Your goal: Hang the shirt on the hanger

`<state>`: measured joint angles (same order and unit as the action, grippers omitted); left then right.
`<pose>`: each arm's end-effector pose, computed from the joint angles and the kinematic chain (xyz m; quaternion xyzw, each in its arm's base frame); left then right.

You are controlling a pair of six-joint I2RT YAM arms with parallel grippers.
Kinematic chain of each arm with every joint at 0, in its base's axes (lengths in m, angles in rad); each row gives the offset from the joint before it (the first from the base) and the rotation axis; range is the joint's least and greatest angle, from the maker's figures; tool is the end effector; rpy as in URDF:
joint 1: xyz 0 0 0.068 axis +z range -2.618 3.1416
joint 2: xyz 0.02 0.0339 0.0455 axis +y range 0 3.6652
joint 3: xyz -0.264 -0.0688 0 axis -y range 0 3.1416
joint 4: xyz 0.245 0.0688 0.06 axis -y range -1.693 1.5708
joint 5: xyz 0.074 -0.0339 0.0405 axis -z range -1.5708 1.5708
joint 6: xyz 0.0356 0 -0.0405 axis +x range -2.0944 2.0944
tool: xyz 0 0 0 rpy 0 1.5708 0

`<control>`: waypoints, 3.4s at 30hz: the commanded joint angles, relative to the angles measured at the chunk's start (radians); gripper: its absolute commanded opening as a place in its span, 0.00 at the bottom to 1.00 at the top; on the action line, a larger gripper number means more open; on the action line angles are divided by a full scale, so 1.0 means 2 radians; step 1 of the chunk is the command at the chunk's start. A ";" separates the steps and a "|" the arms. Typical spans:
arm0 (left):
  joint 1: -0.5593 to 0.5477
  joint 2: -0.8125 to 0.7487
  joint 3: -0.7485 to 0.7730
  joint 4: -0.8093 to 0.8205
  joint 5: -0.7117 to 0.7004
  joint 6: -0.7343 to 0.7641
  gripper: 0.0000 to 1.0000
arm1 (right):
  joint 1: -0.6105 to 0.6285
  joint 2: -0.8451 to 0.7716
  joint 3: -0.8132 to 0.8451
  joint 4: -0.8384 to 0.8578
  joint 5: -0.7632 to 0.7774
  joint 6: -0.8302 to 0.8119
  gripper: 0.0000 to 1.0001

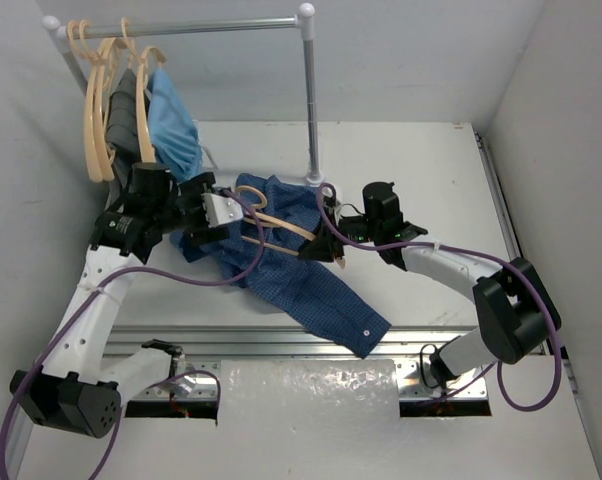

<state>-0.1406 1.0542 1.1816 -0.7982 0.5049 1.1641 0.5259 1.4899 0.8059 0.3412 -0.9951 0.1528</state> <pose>0.2029 -0.0461 0.3683 0.6156 0.6269 0.0102 0.4774 0.2569 0.1837 0.2369 -0.4034 0.6548 0.5364 0.3476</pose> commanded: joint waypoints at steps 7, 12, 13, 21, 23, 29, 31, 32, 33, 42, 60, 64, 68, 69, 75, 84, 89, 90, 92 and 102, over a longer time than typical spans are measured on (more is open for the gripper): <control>0.005 0.015 -0.066 0.134 0.014 -0.035 0.73 | 0.002 -0.016 0.014 0.036 -0.025 -0.013 0.00; 0.005 0.042 -0.079 0.185 0.007 -0.037 0.57 | 0.002 -0.016 0.014 0.035 -0.035 -0.017 0.00; 0.005 0.044 -0.080 0.186 0.014 -0.031 0.49 | 0.002 -0.016 0.014 0.034 -0.039 -0.018 0.00; 0.005 0.059 -0.057 0.099 0.128 0.046 0.32 | 0.002 -0.013 0.023 0.034 -0.045 -0.029 0.00; 0.005 0.061 -0.048 0.079 0.153 0.052 0.32 | 0.002 -0.009 0.029 0.036 -0.049 -0.029 0.00; 0.005 0.057 -0.009 0.043 0.231 0.042 0.36 | 0.002 0.008 0.063 0.036 -0.056 -0.031 0.00; 0.005 0.056 0.000 0.031 0.243 0.041 0.36 | 0.002 0.012 0.070 0.036 -0.056 -0.030 0.00; 0.005 0.056 0.004 0.029 0.249 0.040 0.36 | 0.002 0.016 0.074 0.038 -0.056 -0.031 0.00; 0.005 0.056 0.004 0.027 0.249 0.041 0.36 | 0.002 0.017 0.075 0.043 -0.055 -0.030 0.00; 0.005 0.047 -0.039 0.129 0.170 -0.064 0.00 | 0.001 0.020 0.079 0.034 0.051 -0.023 0.52; 0.005 0.010 -0.051 0.262 -0.043 -0.299 0.00 | -0.018 -0.123 0.016 -0.040 0.392 0.137 0.99; 0.005 -0.002 -0.038 0.260 -0.047 -0.320 0.00 | -0.018 -0.178 -0.023 -0.035 0.392 0.163 0.99; 0.005 -0.006 -0.021 0.256 -0.058 -0.335 0.00 | -0.018 -0.219 -0.050 -0.028 0.371 0.172 0.90; 0.005 -0.006 -0.019 0.257 -0.061 -0.337 0.00 | -0.018 -0.221 -0.055 -0.020 0.360 0.175 0.87; 0.004 -0.013 -0.012 0.256 -0.050 -0.355 0.00 | -0.016 -0.127 -0.110 0.078 0.195 0.226 0.86; 0.004 0.031 0.078 0.177 0.012 -0.363 0.00 | 0.040 0.092 -0.054 0.195 0.172 0.239 0.99; 0.004 0.100 0.140 0.150 0.030 -0.388 0.00 | 0.035 0.197 0.034 0.202 0.193 0.248 0.65; 0.004 0.125 0.168 0.132 0.030 -0.386 0.00 | 0.031 0.217 0.040 0.215 0.196 0.256 0.49; 0.004 0.148 0.198 0.110 0.030 -0.379 0.00 | 0.012 0.221 0.027 0.247 0.201 0.288 0.03; -0.006 0.274 0.402 -0.073 0.133 -0.317 0.00 | -0.075 0.030 0.025 -0.066 0.282 0.253 0.00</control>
<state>-0.1387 1.6371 1.9350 -0.8585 0.6601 0.4747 0.3939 1.7111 0.7879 0.4309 -0.5110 0.7105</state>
